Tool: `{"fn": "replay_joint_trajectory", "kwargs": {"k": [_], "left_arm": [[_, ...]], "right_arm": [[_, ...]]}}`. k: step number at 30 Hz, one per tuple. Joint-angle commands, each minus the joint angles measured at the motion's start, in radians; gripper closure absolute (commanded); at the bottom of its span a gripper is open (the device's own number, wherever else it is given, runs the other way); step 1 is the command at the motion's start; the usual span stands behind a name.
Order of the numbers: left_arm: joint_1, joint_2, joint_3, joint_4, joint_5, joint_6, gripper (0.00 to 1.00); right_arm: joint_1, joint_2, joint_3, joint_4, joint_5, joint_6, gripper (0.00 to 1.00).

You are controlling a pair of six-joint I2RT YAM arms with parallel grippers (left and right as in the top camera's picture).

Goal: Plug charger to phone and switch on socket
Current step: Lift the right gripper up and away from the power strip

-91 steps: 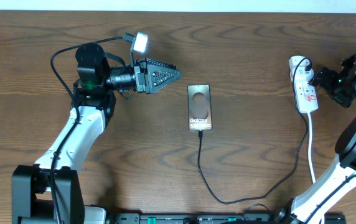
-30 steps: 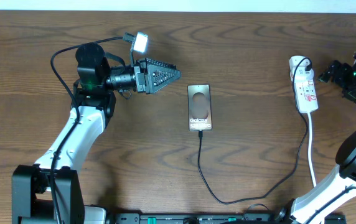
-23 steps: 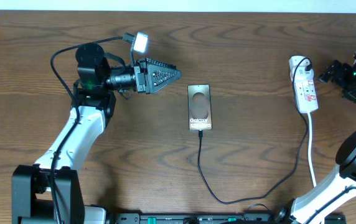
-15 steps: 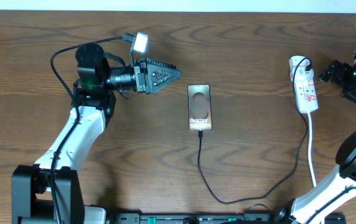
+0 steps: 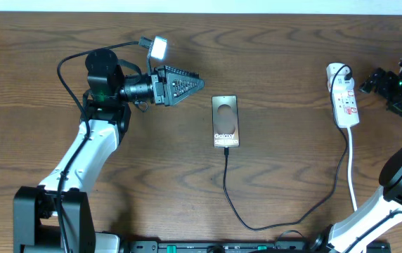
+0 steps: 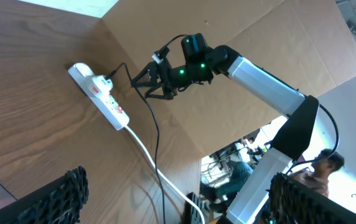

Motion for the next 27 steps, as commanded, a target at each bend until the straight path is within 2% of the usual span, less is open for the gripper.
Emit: {"fn": "replay_joint_trajectory", "kwargs": {"k": [1, 13, 27], "left_arm": [[0.0, -0.016, 0.017, 0.007, 0.006, 0.021, 0.07], [0.0, -0.016, 0.017, 0.007, 0.006, 0.021, 0.07], [0.0, -0.016, 0.017, 0.007, 0.006, 0.021, 0.07]], "right_arm": [[0.0, -0.004, 0.011, -0.002, 0.002, -0.013, 0.01], [-0.009, -0.008, 0.011, -0.002, 0.002, -0.013, 0.01], [-0.023, -0.204, 0.011, -0.005, 0.002, -0.013, 0.01]]}}
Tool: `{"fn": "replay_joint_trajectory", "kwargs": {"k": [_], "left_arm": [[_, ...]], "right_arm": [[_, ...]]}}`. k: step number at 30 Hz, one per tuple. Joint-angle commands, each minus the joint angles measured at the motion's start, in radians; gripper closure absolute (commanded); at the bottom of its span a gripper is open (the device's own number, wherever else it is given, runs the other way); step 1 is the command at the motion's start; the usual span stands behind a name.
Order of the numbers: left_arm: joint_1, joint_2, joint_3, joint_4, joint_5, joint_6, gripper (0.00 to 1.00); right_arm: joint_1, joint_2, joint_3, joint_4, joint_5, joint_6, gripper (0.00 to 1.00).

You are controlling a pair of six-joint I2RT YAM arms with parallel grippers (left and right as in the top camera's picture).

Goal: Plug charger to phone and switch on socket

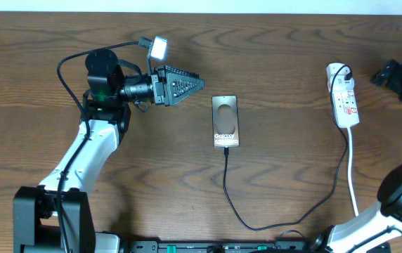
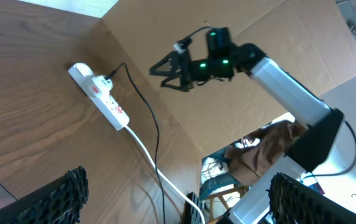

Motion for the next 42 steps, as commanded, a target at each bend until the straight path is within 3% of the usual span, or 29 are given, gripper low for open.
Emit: {"fn": "replay_joint_trajectory", "kwargs": {"k": [1, 19, 32, 42], "left_arm": [[0.0, -0.016, 0.017, 0.007, 0.006, 0.021, 0.07], [0.0, -0.016, 0.017, 0.007, 0.006, 0.021, 0.07], [0.0, -0.016, 0.017, 0.007, 0.006, 0.021, 0.07], [0.0, -0.016, 0.017, 0.007, 0.006, 0.021, 0.07]], "right_arm": [[-0.009, -0.063, 0.012, -0.003, 0.002, -0.013, 0.01], [0.05, -0.423, 0.012, -0.003, 0.002, -0.013, 0.01], [0.298, -0.476, 0.01, -0.004, 0.002, -0.013, 0.01], [0.339, -0.505, 0.01, -0.008, 0.004, -0.014, 0.01]]}}
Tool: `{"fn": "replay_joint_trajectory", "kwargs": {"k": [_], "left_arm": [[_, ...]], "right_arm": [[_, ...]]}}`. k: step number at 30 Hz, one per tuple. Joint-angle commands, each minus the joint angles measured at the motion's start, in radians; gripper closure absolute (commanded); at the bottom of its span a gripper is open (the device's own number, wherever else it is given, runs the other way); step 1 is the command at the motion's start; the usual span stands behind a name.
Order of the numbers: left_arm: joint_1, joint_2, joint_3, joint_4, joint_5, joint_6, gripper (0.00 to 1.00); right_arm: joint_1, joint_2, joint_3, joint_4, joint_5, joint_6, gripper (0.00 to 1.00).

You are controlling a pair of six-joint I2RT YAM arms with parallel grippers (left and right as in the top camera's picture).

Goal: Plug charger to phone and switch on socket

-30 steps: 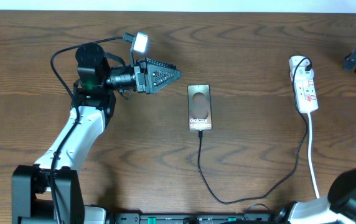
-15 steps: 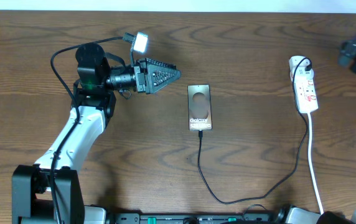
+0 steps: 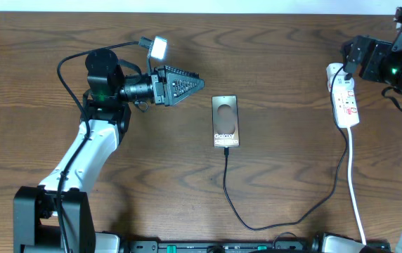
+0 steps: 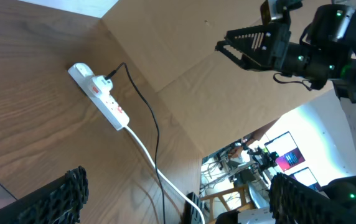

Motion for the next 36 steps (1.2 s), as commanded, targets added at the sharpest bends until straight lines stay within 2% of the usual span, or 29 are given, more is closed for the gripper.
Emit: {"fn": "replay_joint_trajectory", "kwargs": {"k": [1, 4, 10, 14, 24, 30, 36], "left_arm": [[0.0, -0.016, 0.017, 0.007, 0.006, 0.021, 0.07], [0.0, -0.016, 0.017, 0.007, 0.006, 0.021, 0.07], [0.0, -0.016, 0.017, 0.007, 0.006, 0.021, 0.06], [0.0, -0.016, 0.017, 0.007, 0.006, 0.021, 0.07], [0.0, -0.016, 0.017, 0.007, 0.006, 0.021, 0.07], [0.0, -0.016, 0.017, 0.007, 0.005, 0.021, 0.07], [0.0, -0.016, 0.017, 0.007, 0.006, 0.021, 0.06]], "right_arm": [[0.005, -0.041, 0.01, -0.002, 0.024, -0.013, 0.01], [0.005, -0.057, 0.01, -0.032, 0.06, -0.014, 0.01], [0.02, -0.072, -0.032, -0.163, 0.063, -0.12, 0.01], [0.033, -0.088, -0.148, -0.206, 0.066, -0.188, 0.01], [0.033, -0.161, -0.464, -0.21, 0.066, -0.185, 0.01], [0.033, -0.182, -0.6, -0.136, 0.089, -0.188, 0.01], [0.033, -0.195, -0.787, 0.022, 0.088, -0.187, 0.01]]}}
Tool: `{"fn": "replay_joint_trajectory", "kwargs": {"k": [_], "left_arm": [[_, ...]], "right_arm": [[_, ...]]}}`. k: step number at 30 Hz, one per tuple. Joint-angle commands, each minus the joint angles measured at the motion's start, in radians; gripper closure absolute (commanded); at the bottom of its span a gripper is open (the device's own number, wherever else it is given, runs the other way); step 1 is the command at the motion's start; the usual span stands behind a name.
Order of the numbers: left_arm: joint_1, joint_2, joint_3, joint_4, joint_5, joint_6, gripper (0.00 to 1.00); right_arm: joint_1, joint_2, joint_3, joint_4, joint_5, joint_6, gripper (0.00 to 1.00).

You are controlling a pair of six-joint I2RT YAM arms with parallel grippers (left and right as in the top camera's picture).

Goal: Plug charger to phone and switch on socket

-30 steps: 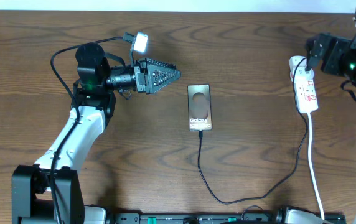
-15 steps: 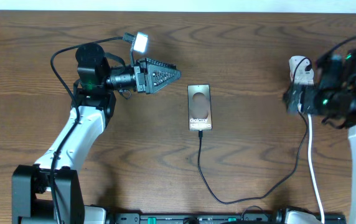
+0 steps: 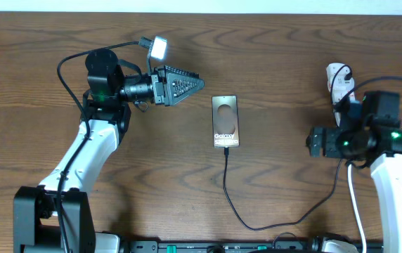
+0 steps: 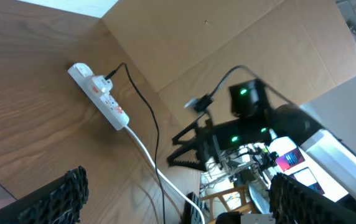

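The black phone (image 3: 225,121) lies face up mid-table, and a black charger cable (image 3: 226,183) is plugged into its near end. That cable loops right to a black plug (image 4: 108,79) in the white socket strip (image 4: 100,96), which lies at the far right (image 3: 339,83). The state of the strip's red switch cannot be made out. My right arm covers the strip's near half. My right gripper (image 3: 315,140) points left and stands open with nothing in it (image 4: 177,149). My left gripper (image 3: 197,83) hovers left of the phone, open wide and empty, with one finger (image 4: 69,193) at each side of the left wrist view.
The strip's white lead (image 3: 352,183) runs toward the table's front edge at the right. Brown cardboard (image 4: 240,43) stands behind the table. A small lamp (image 3: 159,48) rides on my left wrist.
My right arm was up at the back right over the strip's far end. It now sits nearer the front, over the strip's near half, with the gripper pointing left. The left arm, phone and cable are unchanged.
My right gripper was first just right of the socket strip, open. It then stood farther right at the frame's edge, then over the strip's far end, and now in front of it. Throughout, the cable stayed plugged into the phone and my left gripper held still, open.
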Motion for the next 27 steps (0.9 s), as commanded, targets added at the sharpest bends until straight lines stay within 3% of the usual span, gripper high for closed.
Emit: {"fn": "replay_joint_trajectory", "kwargs": {"k": [1, 9, 20, 27], "left_arm": [[0.0, -0.016, 0.016, 0.007, 0.006, 0.021, 0.07], [0.0, -0.016, 0.016, 0.007, 0.006, 0.021, 0.07], [0.0, -0.016, 0.016, 0.007, 0.006, 0.021, 0.07], [0.0, -0.016, 0.016, 0.007, 0.006, 0.021, 0.07]], "right_arm": [[0.007, -0.019, -0.1, 0.07, 0.006, -0.009, 0.01], [0.01, -0.022, -0.321, 0.311, -0.051, -0.008, 0.01], [0.011, -0.022, -0.703, 0.846, -0.079, -0.013, 0.01], [0.011, -0.031, -0.827, 0.993, -0.08, -0.011, 0.01]]}}
